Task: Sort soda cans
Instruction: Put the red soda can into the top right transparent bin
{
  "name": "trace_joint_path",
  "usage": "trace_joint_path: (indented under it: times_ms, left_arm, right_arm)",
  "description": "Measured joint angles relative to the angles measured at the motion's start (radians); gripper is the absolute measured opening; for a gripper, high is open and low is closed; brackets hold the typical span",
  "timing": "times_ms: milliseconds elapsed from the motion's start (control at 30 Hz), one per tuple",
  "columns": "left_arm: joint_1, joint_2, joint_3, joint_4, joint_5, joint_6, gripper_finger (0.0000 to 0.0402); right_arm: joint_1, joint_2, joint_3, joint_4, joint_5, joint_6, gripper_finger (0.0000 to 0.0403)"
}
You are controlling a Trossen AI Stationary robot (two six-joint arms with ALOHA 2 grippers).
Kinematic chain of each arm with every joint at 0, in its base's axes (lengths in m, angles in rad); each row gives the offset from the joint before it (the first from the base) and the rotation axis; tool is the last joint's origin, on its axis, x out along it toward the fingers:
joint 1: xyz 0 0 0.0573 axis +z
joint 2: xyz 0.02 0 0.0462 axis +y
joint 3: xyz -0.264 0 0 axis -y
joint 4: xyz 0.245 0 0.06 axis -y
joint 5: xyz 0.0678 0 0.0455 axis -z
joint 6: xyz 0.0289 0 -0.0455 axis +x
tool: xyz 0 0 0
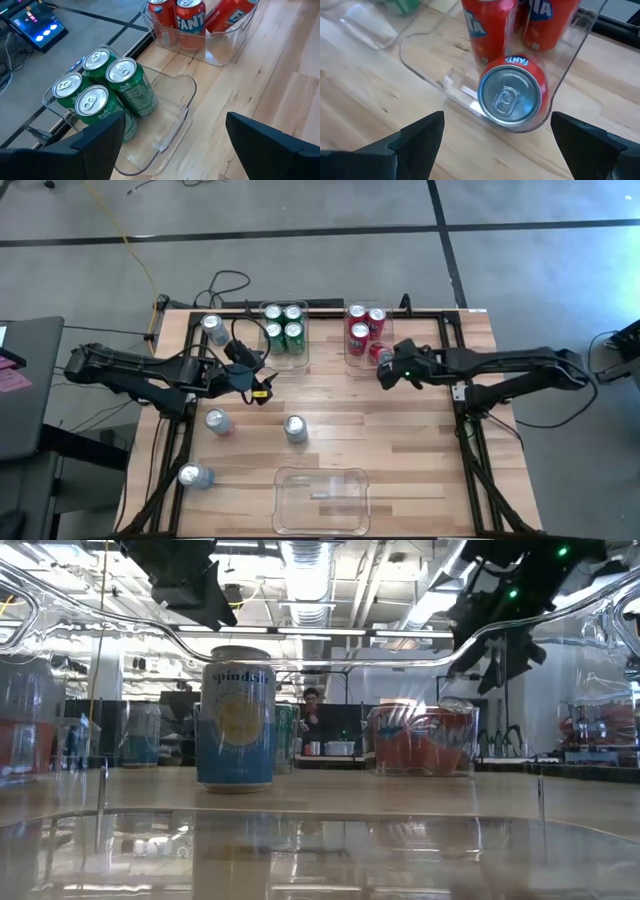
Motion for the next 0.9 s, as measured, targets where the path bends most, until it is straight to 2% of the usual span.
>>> trace_joint_path:
  times_ms: [700, 800, 900]
  left_arm:
    - [0.000, 0.000, 0.000, -0.059, 0.001, -0.049, 0.0338]
    - [0.000, 0.000, 0.000, -0.065, 0.001, -0.050, 0.0338]
    - [0.000, 0.000, 0.000, -0.065, 0.001, -0.050, 0.0338]
  right_arm:
    - [-0.120, 0.239, 0.001, 0.198, 0.004, -0.026, 0.0381]
    - [-0.121, 0.238, 0.001, 0.205, 0.004, -0.028, 0.0361]
    - [-0.127, 0.232, 0.000, 0.202, 0.001, -0.045, 0.0312]
